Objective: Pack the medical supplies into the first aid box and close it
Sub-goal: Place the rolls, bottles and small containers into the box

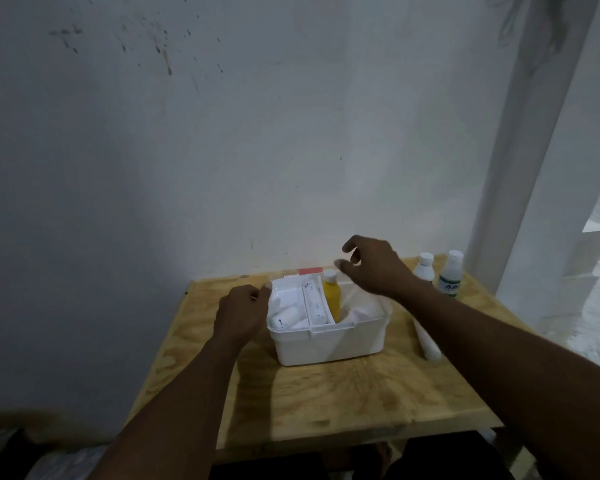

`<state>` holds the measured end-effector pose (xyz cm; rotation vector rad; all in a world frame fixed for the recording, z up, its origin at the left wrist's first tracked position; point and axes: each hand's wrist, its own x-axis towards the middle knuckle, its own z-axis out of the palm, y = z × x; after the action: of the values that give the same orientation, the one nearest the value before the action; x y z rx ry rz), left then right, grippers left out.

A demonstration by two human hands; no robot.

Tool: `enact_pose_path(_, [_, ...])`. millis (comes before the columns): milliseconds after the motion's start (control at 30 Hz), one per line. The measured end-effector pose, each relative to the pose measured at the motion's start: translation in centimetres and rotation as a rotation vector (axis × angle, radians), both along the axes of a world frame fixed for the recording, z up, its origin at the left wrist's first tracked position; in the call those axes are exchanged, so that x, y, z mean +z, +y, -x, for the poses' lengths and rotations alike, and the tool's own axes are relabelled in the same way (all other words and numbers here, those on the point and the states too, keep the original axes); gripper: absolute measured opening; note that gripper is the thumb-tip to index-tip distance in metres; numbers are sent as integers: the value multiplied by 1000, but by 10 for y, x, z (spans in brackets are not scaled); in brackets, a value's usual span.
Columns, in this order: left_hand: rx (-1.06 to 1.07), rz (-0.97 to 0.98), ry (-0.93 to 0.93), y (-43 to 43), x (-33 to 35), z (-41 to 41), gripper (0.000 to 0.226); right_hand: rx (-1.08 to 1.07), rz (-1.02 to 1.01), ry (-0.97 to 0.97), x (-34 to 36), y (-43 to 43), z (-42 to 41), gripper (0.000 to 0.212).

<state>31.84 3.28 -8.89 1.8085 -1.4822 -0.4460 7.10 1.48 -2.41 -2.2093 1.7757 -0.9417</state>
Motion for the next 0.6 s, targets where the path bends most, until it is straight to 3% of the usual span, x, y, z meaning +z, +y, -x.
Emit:
enact_pose_path(300, [-75, 369, -183, 15, 42, 66, 22, -142, -26, 44, 31, 37, 95, 19])
enact_pose_path(600, [-509, 571, -379, 43, 39, 170, 20, -176, -281, 146, -11, 65, 145, 15])
